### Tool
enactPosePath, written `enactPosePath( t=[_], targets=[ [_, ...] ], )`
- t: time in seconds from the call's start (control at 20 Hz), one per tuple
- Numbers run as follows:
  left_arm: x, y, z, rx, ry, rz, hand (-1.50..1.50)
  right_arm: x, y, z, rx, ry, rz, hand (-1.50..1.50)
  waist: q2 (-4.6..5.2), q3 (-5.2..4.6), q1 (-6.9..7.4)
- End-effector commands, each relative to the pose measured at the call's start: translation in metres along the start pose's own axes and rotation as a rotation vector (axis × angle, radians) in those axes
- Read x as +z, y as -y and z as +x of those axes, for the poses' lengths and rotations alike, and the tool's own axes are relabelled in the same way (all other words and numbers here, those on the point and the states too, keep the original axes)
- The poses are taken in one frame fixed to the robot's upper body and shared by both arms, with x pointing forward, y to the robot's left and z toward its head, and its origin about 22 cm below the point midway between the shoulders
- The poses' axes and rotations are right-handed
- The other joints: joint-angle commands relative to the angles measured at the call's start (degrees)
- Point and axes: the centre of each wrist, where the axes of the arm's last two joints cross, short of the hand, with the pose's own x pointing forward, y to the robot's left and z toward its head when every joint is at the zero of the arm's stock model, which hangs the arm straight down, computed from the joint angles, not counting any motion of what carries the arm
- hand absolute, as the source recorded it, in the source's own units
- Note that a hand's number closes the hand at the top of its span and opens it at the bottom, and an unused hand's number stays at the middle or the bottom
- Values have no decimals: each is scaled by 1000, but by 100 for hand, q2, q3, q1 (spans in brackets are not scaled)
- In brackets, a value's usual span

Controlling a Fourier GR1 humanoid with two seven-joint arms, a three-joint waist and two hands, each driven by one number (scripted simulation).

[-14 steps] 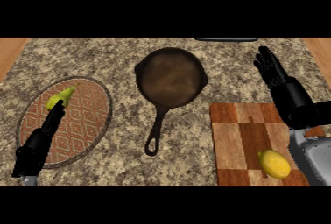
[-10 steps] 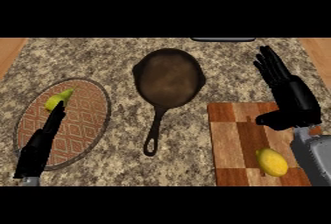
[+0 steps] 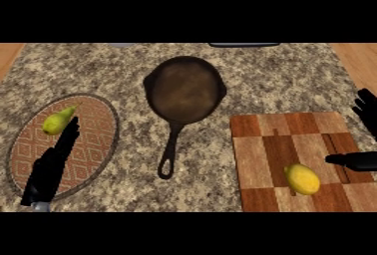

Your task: Pick the lemon from the cutting board and place it in the pan

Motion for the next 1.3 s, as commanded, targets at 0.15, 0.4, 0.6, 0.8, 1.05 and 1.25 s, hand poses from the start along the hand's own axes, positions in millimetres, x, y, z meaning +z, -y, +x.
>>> enactPosePath(
  t=[0.15, 0.4, 0.6, 0.8, 1.05, 1.25],
  targets=[
    [5, 12, 9, -5, -15, -11, 0, 24, 65, 30, 406, -55, 126, -150, -1, -3, 116],
    [2, 19, 14, -11, -4, -28, 0, 13, 74, 56, 509, -80, 285, -150, 27, 0, 217],
    [5, 3, 17, 2, 0, -27, 0, 9, 52, 73, 534, -91, 454, -150, 24, -2, 254],
    [2, 9, 5, -6, 19, -27, 0, 1, 33, 103, 607, -114, 521, -150, 28, -5, 248],
    [2, 9, 14, 5, 4, -24, 0, 1, 3, 106, 658, -214, 558, -150, 22, -3, 210],
    [2, 7, 21, -17, -14, -25, 0, -5, -40, 107, 693, -249, 614, -150, 22, -1, 233]
  ],
)
